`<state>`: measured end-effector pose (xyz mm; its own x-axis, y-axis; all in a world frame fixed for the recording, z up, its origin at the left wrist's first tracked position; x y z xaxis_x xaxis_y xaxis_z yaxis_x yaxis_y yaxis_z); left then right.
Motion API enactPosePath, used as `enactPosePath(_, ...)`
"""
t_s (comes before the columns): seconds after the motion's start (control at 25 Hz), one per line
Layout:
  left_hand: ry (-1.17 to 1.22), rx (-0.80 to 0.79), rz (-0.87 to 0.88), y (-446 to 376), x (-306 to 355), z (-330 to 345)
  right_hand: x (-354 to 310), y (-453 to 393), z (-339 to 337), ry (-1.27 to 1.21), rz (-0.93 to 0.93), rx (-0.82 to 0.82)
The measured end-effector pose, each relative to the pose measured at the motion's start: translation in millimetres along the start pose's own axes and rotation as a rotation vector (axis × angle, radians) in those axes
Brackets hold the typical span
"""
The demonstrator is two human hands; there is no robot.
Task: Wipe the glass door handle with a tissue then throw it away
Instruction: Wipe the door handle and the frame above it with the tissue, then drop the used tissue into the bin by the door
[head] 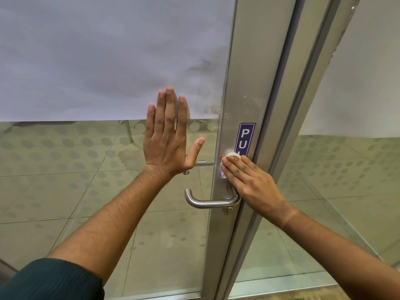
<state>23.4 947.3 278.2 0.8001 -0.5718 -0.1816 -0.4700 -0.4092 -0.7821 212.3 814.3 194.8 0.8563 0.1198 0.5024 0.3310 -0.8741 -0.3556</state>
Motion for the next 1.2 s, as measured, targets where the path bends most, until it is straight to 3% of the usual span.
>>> enactPosePath(0.2,-0.012,-0.016,-0.003,1.2,0.5,-4.0,-5.2,1.6,-10.5,-0.11,0.041,0.016)
enactPosePath(0.48,0.002,-0.092,-0.013,3.8,2.4,-14.2,-5.0,5.2,-30.0,-0.17,0.015,0.237)
enactPosePath(0.76,-0.046,-0.235,0.042,21.2,-4.3,-32.8,-1.0,5.3,-27.2,0.004,-0.011,0.156)
enactPosePath(0.92,-0.055,-0.325,0.033,35.8,-7.7,-40.2,1.9,-0.9,-40.9,-0.072,0.005,0.165)
enactPosePath(1.2,-0.034,-0.406,-0.019,74.9,-11.7,-60.0,-33.8,-13.6,-70.9,-0.229,-0.036,0.406)
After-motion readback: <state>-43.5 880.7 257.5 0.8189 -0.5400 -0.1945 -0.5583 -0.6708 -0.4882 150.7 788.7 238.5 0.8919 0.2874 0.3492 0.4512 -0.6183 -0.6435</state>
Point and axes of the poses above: each hand's wrist, its own y-axis away from the middle knuckle, its own z-axis out of the palm, x = y × z, the point moved 2 cm from there along -y, towards the middle knuckle, and after that the axes turned 15 degrees about -x, right-handed, at the moved point
